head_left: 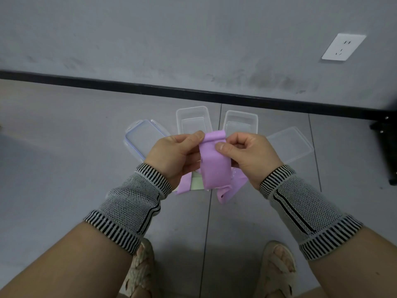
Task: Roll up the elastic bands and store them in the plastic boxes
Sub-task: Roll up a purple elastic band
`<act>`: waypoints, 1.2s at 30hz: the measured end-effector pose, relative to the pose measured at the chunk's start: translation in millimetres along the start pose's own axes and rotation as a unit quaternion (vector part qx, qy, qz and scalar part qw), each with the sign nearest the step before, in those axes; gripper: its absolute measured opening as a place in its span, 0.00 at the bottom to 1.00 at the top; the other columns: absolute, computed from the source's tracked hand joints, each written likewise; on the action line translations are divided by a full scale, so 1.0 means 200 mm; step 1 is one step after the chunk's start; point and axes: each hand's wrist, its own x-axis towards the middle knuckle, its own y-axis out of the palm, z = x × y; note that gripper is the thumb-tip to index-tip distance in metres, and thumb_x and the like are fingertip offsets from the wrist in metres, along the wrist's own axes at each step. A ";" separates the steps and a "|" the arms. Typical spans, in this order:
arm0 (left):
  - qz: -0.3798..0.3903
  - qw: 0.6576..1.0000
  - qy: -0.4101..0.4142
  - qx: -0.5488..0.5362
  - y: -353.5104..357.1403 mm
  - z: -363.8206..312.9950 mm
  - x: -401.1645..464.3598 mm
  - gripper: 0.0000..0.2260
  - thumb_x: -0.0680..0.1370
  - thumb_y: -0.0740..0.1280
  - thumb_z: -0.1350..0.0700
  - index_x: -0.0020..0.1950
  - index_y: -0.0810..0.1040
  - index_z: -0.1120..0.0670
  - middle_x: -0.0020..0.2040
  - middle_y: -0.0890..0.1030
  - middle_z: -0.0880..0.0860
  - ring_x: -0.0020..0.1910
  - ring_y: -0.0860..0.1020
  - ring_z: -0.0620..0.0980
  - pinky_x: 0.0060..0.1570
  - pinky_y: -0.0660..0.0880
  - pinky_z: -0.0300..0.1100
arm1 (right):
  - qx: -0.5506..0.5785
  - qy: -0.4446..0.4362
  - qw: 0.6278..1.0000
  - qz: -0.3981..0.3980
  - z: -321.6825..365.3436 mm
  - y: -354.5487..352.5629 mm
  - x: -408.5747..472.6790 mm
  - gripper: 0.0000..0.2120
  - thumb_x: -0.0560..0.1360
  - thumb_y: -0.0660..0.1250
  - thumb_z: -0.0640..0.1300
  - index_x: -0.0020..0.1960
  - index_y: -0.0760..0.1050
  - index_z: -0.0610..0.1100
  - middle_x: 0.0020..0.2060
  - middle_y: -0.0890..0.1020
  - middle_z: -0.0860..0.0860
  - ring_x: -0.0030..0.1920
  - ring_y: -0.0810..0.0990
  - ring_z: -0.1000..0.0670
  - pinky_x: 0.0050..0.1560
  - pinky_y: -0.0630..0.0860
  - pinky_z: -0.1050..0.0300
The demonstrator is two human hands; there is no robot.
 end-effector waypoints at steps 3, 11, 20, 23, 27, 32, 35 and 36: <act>-0.008 1.000 0.017 0.021 0.00 -0.01 -0.01 0.08 0.76 0.68 0.55 0.48 0.80 0.60 0.46 0.78 0.62 0.45 0.74 0.58 0.49 0.74 0.49 | 0.013 -0.005 0.999 0.032 0.01 -0.01 0.00 0.10 0.70 0.73 0.41 0.50 0.76 0.48 0.47 0.82 0.45 0.48 0.83 0.43 0.49 0.81 0.44; 0.026 0.997 0.054 0.056 0.00 0.00 -0.01 0.21 0.64 0.75 0.45 0.44 0.82 0.63 0.44 0.76 0.64 0.44 0.72 0.57 0.48 0.69 0.52 | -0.034 -0.123 0.992 0.007 0.05 -0.02 -0.02 0.09 0.71 0.72 0.35 0.44 0.81 0.47 0.41 0.84 0.47 0.44 0.83 0.48 0.48 0.81 0.57; 0.034 0.994 0.054 0.084 0.00 0.01 -0.01 0.06 0.73 0.68 0.68 0.48 0.80 0.61 0.41 0.83 0.58 0.42 0.80 0.54 0.48 0.77 0.48 | -0.009 -0.105 0.994 -0.030 0.05 -0.02 -0.03 0.09 0.70 0.73 0.36 0.41 0.81 0.49 0.39 0.85 0.46 0.42 0.84 0.44 0.47 0.82 0.46; 0.030 0.995 0.052 0.078 0.01 0.00 -0.02 0.06 0.72 0.69 0.68 0.48 0.79 0.62 0.42 0.83 0.59 0.44 0.80 0.55 0.53 0.76 0.53 | -0.024 -0.116 0.992 -0.032 0.05 -0.01 -0.02 0.10 0.69 0.74 0.35 0.40 0.80 0.50 0.38 0.84 0.48 0.41 0.84 0.45 0.46 0.82 0.49; 0.014 0.994 0.061 0.086 0.01 0.00 -0.03 0.06 0.71 0.71 0.67 0.47 0.78 0.63 0.42 0.83 0.60 0.43 0.79 0.55 0.57 0.74 0.58 | -0.031 -0.125 0.991 -0.030 0.04 0.02 -0.02 0.11 0.69 0.73 0.35 0.40 0.79 0.50 0.38 0.83 0.50 0.40 0.82 0.47 0.44 0.82 0.54; -0.003 0.989 0.085 0.125 0.02 0.00 -0.03 0.09 0.71 0.72 0.66 0.50 0.79 0.63 0.48 0.81 0.67 0.47 0.80 0.64 0.55 0.74 0.64 | 0.015 -0.104 0.994 -0.043 0.05 0.01 -0.03 0.07 0.71 0.73 0.36 0.42 0.80 0.47 0.40 0.84 0.46 0.41 0.84 0.47 0.44 0.82 0.50; -0.002 0.991 0.072 0.113 0.03 0.01 -0.03 0.08 0.71 0.72 0.66 0.49 0.78 0.64 0.47 0.82 0.65 0.46 0.80 0.62 0.55 0.74 0.64 | -0.003 -0.105 0.993 -0.046 0.04 0.00 -0.03 0.08 0.70 0.73 0.36 0.41 0.80 0.49 0.39 0.84 0.46 0.40 0.84 0.46 0.45 0.82 0.48; 0.002 0.993 0.064 0.101 0.03 0.00 -0.03 0.08 0.71 0.72 0.67 0.48 0.78 0.64 0.45 0.82 0.64 0.45 0.80 0.60 0.56 0.75 0.62 | -0.016 -0.110 0.993 -0.047 0.04 0.00 -0.03 0.09 0.70 0.73 0.36 0.40 0.80 0.50 0.39 0.84 0.45 0.40 0.84 0.45 0.45 0.82 0.47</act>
